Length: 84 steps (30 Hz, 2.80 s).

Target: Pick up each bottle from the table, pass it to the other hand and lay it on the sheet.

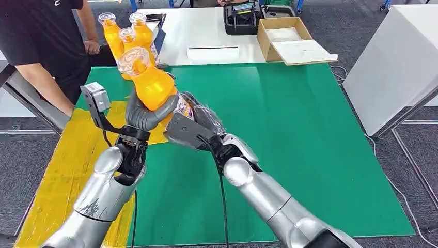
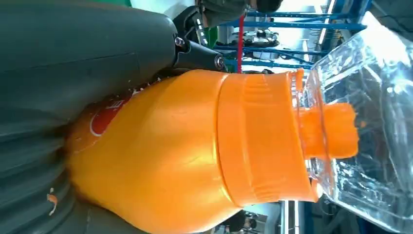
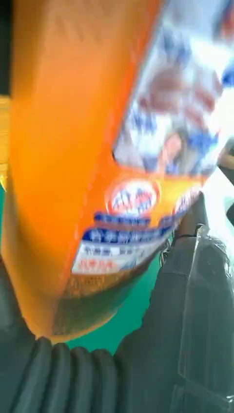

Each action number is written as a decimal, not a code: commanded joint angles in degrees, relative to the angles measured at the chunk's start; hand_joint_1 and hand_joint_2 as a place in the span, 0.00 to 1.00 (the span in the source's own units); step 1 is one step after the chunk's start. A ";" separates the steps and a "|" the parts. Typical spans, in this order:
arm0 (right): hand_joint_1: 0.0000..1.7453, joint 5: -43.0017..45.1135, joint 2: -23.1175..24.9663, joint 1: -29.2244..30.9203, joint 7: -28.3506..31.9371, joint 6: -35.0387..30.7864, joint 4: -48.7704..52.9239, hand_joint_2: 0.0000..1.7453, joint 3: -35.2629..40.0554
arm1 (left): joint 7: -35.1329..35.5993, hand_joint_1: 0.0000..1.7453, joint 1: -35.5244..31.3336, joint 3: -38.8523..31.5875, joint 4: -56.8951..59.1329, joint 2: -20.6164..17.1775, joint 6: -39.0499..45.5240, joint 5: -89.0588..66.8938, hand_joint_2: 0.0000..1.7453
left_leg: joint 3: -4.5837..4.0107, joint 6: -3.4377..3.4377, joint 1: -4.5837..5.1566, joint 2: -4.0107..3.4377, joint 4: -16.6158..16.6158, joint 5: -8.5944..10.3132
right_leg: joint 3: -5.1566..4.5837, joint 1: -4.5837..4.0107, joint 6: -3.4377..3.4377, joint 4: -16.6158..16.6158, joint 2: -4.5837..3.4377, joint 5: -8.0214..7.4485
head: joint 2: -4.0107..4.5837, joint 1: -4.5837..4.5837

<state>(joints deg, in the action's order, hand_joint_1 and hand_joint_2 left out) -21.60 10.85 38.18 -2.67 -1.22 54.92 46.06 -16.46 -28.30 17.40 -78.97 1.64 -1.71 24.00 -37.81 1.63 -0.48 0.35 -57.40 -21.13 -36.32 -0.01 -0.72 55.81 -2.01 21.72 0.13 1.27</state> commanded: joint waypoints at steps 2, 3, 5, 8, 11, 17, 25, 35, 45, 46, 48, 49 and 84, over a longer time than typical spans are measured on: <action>0.00 3.06 -9.94 -4.11 1.47 1.46 10.35 0.00 -9.31 | -1.39 1.00 1.78 -5.05 1.18 -3.01 -0.57 0.20 1.00 | 0.26 -0.07 0.05 0.16 0.02 -0.08 | 0.32 0.03 0.05 -0.02 0.32 0.13 | 0.00 -0.04; 0.00 2.79 -10.32 -4.68 1.52 1.81 10.96 0.00 -9.89 | -1.99 1.00 2.02 -5.49 1.14 -3.04 -0.23 -0.78 1.00 | 0.22 -0.05 0.06 0.17 0.04 -0.06 | 0.28 0.04 0.04 -0.03 0.30 0.11 | 0.00 0.00; 0.00 2.94 -11.09 -5.35 1.58 2.61 11.68 0.00 -10.51 | -2.92 1.00 2.48 -6.47 1.24 -3.07 1.73 -2.85 1.00 | 0.25 -0.07 0.05 0.18 0.01 -0.09 | 0.33 0.03 0.05 -0.02 0.34 0.15 | 0.00 -0.04; 0.00 3.33 -12.20 -6.75 1.96 2.57 13.99 0.00 -11.94 | -8.34 1.00 1.24 -7.80 4.04 -4.08 15.19 -18.67 1.00 | 0.19 -0.08 0.06 0.13 0.01 -0.09 | 0.24 0.04 0.03 0.02 0.27 0.14 | 0.00 -0.02; 0.00 3.39 -13.61 -8.53 1.52 2.86 17.96 0.00 -13.46 | -9.80 1.00 -1.58 -10.02 11.13 -4.93 25.84 -33.73 1.00 | 0.13 -0.08 0.06 0.20 0.01 -0.05 | 0.21 0.04 0.01 0.03 0.34 0.13 | 0.00 -0.02; 0.00 2.85 -14.14 -9.73 0.95 3.06 20.53 0.00 -14.52 | -9.07 1.00 -5.27 -9.65 20.48 -6.17 33.46 -47.98 1.00 | 0.24 -0.10 0.07 0.20 -0.04 -0.11 | 0.29 0.05 0.03 0.08 0.39 0.18 | 0.00 0.00; 0.00 6.43 -14.66 -7.89 0.20 5.85 20.31 0.00 -12.67 | -12.53 1.00 -7.72 -21.53 35.72 -6.01 41.71 -80.60 1.00 | 0.20 -0.07 0.06 -0.14 0.04 -0.06 | 0.18 0.05 0.02 0.02 0.02 0.05 | 0.00 0.00; 0.00 9.85 -14.60 -4.28 1.45 6.21 16.27 0.00 -9.76 | -11.18 1.00 -3.31 -23.88 45.42 -5.12 41.71 -96.24 1.00 | 0.14 -0.05 0.08 -0.04 0.04 -0.06 | 0.15 0.06 0.03 0.01 0.09 0.07 | 0.00 -0.04; 0.00 10.35 -13.28 -0.68 5.09 7.23 9.98 0.00 -7.25 | -12.73 1.00 2.05 -27.94 54.37 -5.27 41.71 -102.74 1.00 | 0.27 -0.06 0.11 -0.23 0.09 -0.15 | 0.24 0.09 0.05 -0.03 -0.07 0.09 | 0.00 -0.04; 0.00 10.94 -13.14 0.32 5.88 8.37 8.27 0.00 -7.01 | -12.98 1.00 3.16 -28.06 54.94 -4.71 41.71 -101.89 1.00 | 0.34 -0.09 0.10 -0.21 0.05 -0.20 | 0.32 0.08 0.06 -0.01 0.00 0.15 | 0.00 -0.02; 0.00 10.94 -13.14 0.32 5.88 8.37 8.27 0.00 -7.01 | -12.98 1.00 3.16 -28.06 54.94 -4.71 41.71 -101.89 1.00 | 0.11 -0.03 0.12 -0.13 0.07 -0.09 | 0.10 0.10 0.04 0.01 -0.01 0.07 | 0.00 -0.02; 0.00 10.94 -13.14 0.32 5.88 8.37 8.27 0.00 -7.01 | -12.98 1.00 3.16 -28.06 54.94 -4.71 41.71 -101.89 1.00 | 0.22 -0.06 0.12 -0.15 0.05 -0.15 | 0.21 0.09 0.05 0.02 0.02 0.13 | 0.00 -0.02; 0.00 11.89 -7.20 8.51 5.26 11.42 -1.12 0.00 -5.01 | -19.51 0.00 8.84 -12.14 49.29 -2.93 40.51 -76.42 0.00 | 0.37 0.00 0.22 0.43 0.10 0.03 | 0.47 0.15 0.04 0.04 0.48 0.11 | 0.00 -0.02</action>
<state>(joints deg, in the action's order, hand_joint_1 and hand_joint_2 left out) -10.23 1.64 41.30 3.02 9.71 62.05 39.06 -35.89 -22.92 -5.77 -25.92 -1.53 39.74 -60.73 -37.56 1.71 -0.36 0.94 -57.30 -21.04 -35.90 0.07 -0.71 55.81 -1.51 21.78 0.13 1.25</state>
